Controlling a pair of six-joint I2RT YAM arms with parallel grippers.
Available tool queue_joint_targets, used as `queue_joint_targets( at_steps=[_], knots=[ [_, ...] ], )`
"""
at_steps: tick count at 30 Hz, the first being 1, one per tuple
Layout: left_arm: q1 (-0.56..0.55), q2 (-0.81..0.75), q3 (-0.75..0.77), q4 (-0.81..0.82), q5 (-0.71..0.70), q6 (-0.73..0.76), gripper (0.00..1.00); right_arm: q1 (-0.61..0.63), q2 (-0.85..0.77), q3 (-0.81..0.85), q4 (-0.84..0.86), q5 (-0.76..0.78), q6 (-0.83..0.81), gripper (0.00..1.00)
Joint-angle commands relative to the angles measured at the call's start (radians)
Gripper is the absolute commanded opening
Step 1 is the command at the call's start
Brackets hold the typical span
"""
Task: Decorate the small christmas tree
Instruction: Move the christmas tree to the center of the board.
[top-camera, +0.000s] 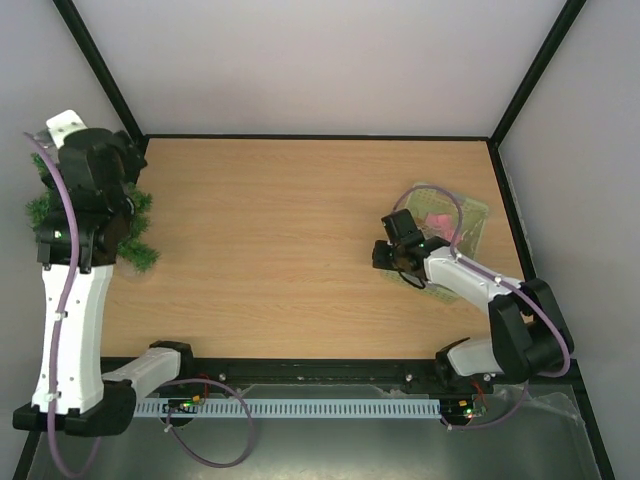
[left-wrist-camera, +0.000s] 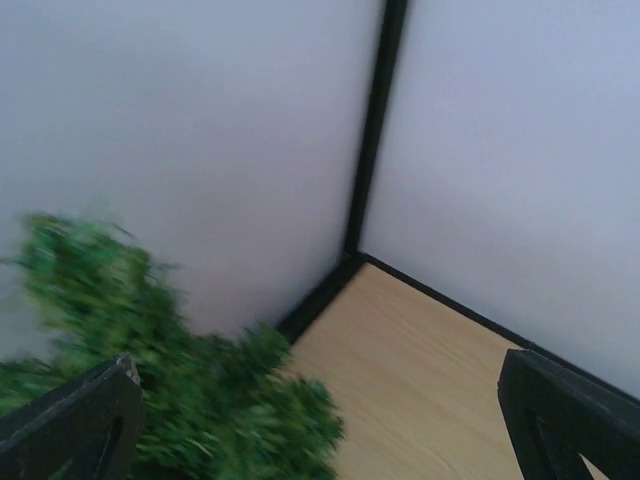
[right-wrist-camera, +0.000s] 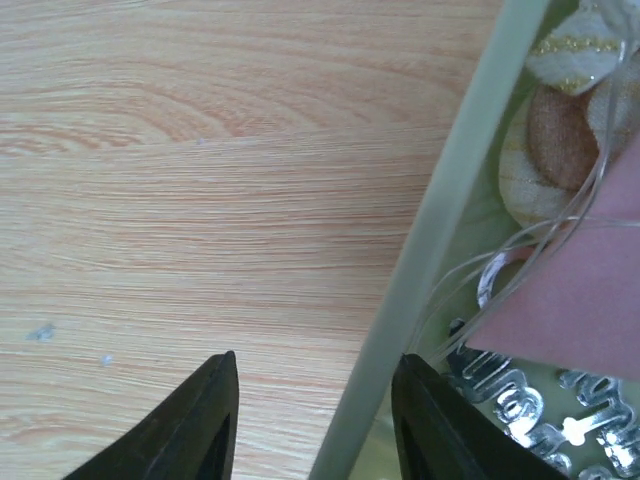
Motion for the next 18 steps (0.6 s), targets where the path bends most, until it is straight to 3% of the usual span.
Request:
queue_joint_targets(
  at_steps=[1, 7, 18],
  knots=[
    [0.092, 0.043, 0.117, -0.035, -0.125, 0.035, 0.98, 0.019, -0.034, 0.033, -0.037, -0.014, -0.032, 0.47],
    [0.160, 0.064, 0.165, -0.014, -0.194, 0.014, 0.95, 0.019, -0.102, 0.078, -0.100, -0.014, -0.058, 0.61],
    [0.303, 0.044, -0.035, 0.128, -0.153, 0.036, 0.83, 0.019, -0.188, 0.114, -0.129, -0.094, -0.067, 0.64]
  ],
)
